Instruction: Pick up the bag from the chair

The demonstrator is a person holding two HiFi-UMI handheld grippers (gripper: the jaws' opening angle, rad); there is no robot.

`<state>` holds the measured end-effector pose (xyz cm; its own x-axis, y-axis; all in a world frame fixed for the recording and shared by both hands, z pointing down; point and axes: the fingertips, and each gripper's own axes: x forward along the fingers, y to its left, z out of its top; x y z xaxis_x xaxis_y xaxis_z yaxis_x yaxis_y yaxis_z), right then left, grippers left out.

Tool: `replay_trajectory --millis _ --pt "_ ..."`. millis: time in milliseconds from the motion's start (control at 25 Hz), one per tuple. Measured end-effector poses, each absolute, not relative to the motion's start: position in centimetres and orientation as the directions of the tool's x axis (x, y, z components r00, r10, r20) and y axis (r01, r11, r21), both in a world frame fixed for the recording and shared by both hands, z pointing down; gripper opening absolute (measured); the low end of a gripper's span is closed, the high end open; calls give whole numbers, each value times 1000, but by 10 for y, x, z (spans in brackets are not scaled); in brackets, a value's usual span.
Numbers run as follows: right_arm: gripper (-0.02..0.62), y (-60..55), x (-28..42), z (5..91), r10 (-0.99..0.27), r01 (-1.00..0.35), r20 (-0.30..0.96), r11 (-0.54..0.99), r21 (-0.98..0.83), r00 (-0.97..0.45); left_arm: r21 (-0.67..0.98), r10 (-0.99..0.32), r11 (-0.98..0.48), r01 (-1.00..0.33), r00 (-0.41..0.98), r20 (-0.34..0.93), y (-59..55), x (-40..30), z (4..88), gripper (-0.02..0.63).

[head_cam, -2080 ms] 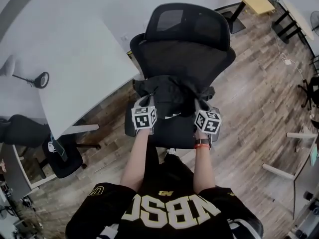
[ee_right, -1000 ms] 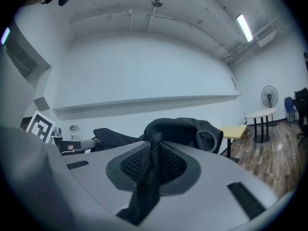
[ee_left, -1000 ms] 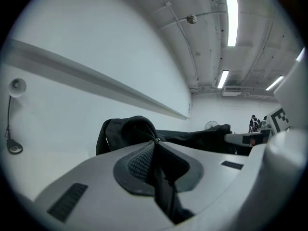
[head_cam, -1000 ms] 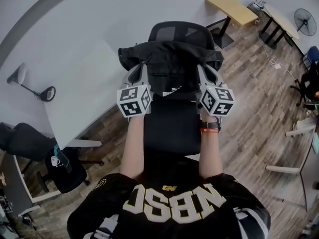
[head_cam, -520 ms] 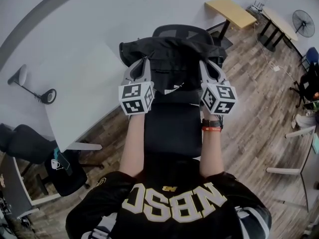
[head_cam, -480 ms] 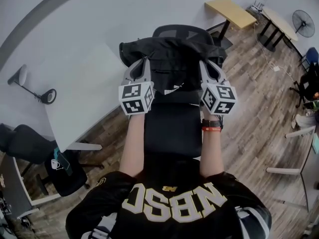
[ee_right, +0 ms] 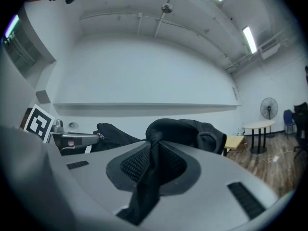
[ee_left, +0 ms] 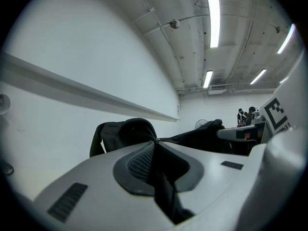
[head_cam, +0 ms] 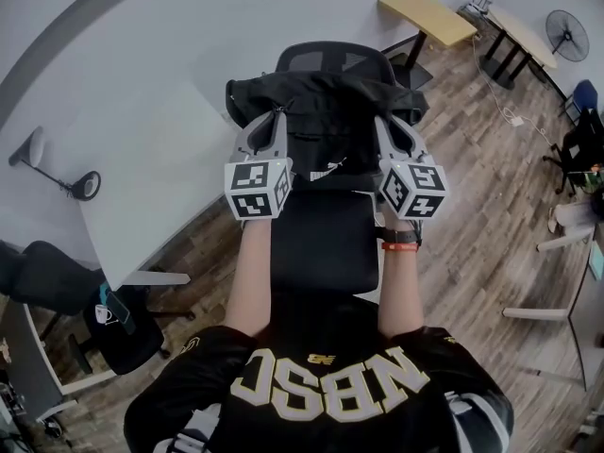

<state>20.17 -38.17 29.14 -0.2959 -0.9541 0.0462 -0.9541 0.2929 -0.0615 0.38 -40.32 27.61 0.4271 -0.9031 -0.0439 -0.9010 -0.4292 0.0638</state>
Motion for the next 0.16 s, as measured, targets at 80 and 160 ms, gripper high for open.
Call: replay_trajectory --millis 80,160 --pt "57 -376 209 293 -954 -954 47 293 -68 -296 49 -898 -439 -897 437 -46 -398 14 276 37" --pt "58 -369 216 296 -954 -954 49 292 -73 -296 39 -894 -447 -894 445 -45 -392 23 276 37"
